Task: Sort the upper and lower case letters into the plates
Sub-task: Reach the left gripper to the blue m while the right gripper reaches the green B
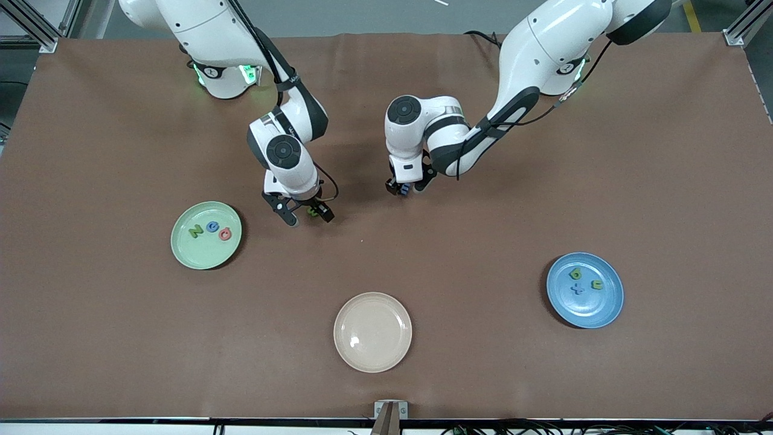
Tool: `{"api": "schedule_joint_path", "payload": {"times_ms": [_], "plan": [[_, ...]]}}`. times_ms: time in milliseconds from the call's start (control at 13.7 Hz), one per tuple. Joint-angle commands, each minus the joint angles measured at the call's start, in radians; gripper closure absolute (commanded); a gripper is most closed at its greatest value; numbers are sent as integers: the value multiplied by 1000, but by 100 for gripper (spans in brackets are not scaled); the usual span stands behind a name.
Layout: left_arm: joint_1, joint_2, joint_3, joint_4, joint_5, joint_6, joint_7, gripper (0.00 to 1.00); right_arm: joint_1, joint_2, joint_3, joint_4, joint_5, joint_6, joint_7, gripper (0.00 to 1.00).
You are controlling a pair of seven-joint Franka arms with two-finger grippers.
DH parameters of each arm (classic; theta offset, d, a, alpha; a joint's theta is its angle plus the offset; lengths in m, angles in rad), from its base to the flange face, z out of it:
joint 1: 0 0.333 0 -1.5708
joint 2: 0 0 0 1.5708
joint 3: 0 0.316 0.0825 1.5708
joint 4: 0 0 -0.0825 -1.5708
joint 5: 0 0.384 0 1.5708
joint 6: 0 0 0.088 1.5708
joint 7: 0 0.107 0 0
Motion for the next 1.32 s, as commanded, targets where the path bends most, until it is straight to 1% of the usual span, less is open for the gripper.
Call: {"api": "schedule_joint_path", "payload": {"times_ms": [0,220,366,439,586,732,952,1098,1172,1245], "plan": [[-2,8,2,8,5,5,-38,29,7,-7,-9,-35,-7,37,-29,0],[0,8,3,8,5,5,-55,29,7,-6,-9,-35,-7,39,-46,3],[-2,23,3,14,19,6,-54,31,7,-6,-9,-35,-9,39,-47,9],[-2,37,3,29,20,6,-54,32,7,-6,-9,-35,-9,39,-52,15],[-15,49,8,45,19,6,-52,33,7,-4,-9,-35,-9,39,-56,31],[-28,50,31,57,20,6,-52,33,7,-4,-9,-33,-9,40,-64,43],[-43,50,46,66,20,6,-52,33,6,-3,-9,-33,-9,40,-81,56],[-43,50,46,66,20,6,-48,41,6,-3,-9,-32,-9,40,-81,62],[-43,50,46,66,20,6,-46,46,4,-3,-9,-33,-9,39,-81,68],[-45,50,48,66,20,6,-46,53,4,-4,-9,-33,-9,37,-81,77]]}}
